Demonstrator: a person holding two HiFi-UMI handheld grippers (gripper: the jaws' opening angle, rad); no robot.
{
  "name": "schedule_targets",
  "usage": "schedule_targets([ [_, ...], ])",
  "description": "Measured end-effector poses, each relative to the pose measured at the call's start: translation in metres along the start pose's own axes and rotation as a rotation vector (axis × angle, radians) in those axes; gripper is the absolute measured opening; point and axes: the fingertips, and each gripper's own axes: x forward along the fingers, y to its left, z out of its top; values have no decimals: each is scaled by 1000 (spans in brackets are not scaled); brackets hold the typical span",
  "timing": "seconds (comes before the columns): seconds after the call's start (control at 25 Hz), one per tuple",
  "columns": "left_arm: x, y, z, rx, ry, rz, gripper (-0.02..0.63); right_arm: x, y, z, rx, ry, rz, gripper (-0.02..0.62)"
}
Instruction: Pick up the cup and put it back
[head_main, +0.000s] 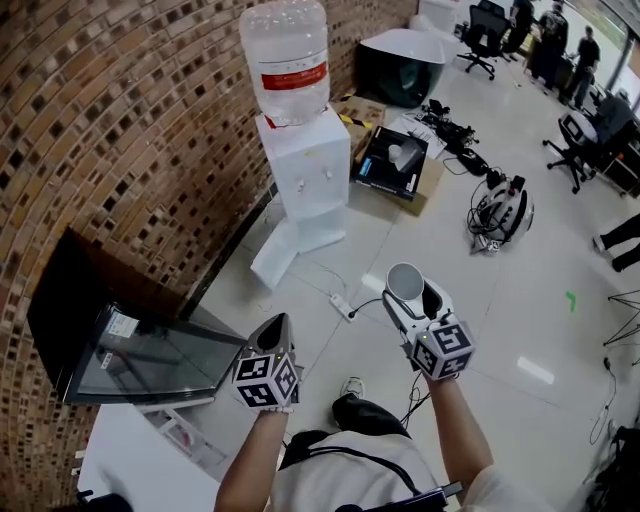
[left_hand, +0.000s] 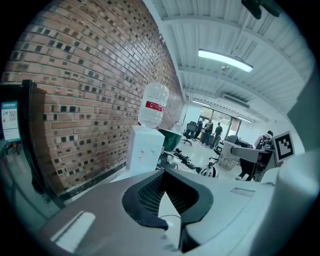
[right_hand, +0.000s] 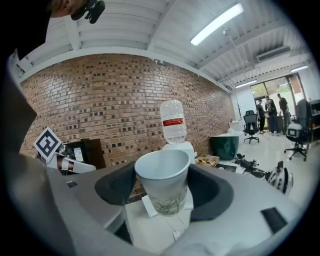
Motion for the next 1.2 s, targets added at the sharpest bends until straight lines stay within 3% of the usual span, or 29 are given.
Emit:
schedule_targets([
  [0.32,29,-2,4,-17,-12,50,0,19,-36,-29,25,50,28,333],
  [0.68,74,6,-4,-28,35,42,0,62,-54,-57,48,90,40,333],
  [0.84,112,15,-8,-23,55,21,0,100,-69,-69,51,85,40,333],
  [1.0,161,31,-16,-6,81,5,0,144,-80,-86,68,49,101,333],
  [1.2,237,65,-31,37,66,-28,0,218,-101,-129,63,27,127,333],
])
